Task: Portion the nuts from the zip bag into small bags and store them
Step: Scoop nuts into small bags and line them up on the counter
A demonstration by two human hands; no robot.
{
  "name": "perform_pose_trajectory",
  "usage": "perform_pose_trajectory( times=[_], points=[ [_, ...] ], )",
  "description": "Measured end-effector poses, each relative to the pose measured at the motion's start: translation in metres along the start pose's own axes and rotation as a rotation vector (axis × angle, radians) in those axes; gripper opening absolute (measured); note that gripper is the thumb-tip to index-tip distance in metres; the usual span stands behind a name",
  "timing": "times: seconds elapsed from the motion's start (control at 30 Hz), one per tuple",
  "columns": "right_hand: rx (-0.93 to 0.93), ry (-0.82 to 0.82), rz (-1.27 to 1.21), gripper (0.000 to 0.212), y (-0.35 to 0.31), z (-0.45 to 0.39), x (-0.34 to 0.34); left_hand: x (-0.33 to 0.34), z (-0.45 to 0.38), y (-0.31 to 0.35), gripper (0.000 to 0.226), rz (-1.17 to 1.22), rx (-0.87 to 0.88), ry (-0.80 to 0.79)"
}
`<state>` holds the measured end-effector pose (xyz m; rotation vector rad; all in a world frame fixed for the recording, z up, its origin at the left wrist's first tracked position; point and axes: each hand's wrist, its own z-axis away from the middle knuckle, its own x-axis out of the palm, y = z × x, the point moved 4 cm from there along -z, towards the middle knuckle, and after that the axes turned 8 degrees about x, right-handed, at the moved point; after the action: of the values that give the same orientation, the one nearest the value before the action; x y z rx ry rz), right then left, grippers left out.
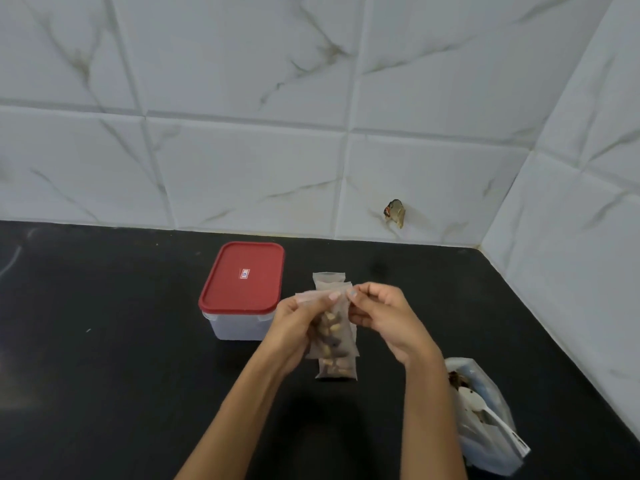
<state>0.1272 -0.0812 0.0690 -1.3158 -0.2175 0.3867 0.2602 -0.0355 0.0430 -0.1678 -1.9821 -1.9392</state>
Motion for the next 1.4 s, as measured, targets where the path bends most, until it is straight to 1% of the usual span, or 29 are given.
perform_pose_trajectory(
  times=[0.13,0.23,0.3,0.4,0.47,0.77,0.93,0.97,1.03,1.07,1.1,1.17,1.2,1.27,1.4],
  points=[
    [-0.002,0.057,-0.166,0.017,0.0,-0.009,0.002,0.001,-0.018,0.007,0.017,0.011,0.019,0.016],
    [-0.02,0.068,-0.276,0.014,0.013,-0.002,0.008,-0.001,-0.017,0.0,0.02,-0.027,0.008,0.032],
    [-0.009,0.067,-0.354,0.014,0.024,0.004,0.01,-0.002,-0.012,-0.007,0.024,-0.046,-0.012,0.023],
    [0.042,0.075,-0.427,0.014,0.035,0.008,0.009,-0.001,-0.006,-0.017,0.041,-0.033,-0.026,-0.013],
    [0.049,0.113,-0.464,0.014,0.037,0.009,0.007,0.002,-0.005,-0.02,0.042,-0.022,-0.013,-0.022],
    [-0.02,0.135,-0.537,0.009,0.037,0.016,0.004,0.009,0.004,-0.012,0.031,-0.087,0.108,-0.012],
    [-0.053,0.146,-0.498,0.013,0.041,0.019,0.006,0.004,0.008,-0.019,0.019,-0.165,0.075,0.055],
    [-0.046,0.14,-0.502,0.012,0.042,0.019,0.007,0.003,0.01,-0.019,0.021,-0.161,0.075,0.063],
    [-0.026,0.121,-0.529,0.009,0.044,0.018,0.012,0.002,0.012,-0.018,0.037,-0.14,0.089,0.082],
    [-0.015,0.11,-0.546,0.011,0.046,0.018,0.014,0.002,0.014,-0.017,0.041,-0.133,0.093,0.089],
    [-0.001,0.096,-0.563,0.019,0.047,0.017,0.016,0.002,0.016,-0.016,0.034,-0.132,0.107,0.089],
    [0.034,0.049,-0.593,0.036,0.05,0.016,0.02,0.002,0.02,-0.012,0.009,-0.136,0.134,0.086],
    [0.046,0.029,-0.606,0.04,0.051,0.017,0.021,0.001,0.021,-0.012,0.005,-0.149,0.138,0.092],
    [0.053,0.029,-0.615,0.04,0.053,0.018,0.021,0.0,0.023,-0.013,0.007,-0.177,0.128,0.081],
    [0.024,0.073,-0.579,0.035,0.054,0.022,0.017,0.002,0.026,-0.013,0.005,-0.164,0.102,0.067]
  ],
)
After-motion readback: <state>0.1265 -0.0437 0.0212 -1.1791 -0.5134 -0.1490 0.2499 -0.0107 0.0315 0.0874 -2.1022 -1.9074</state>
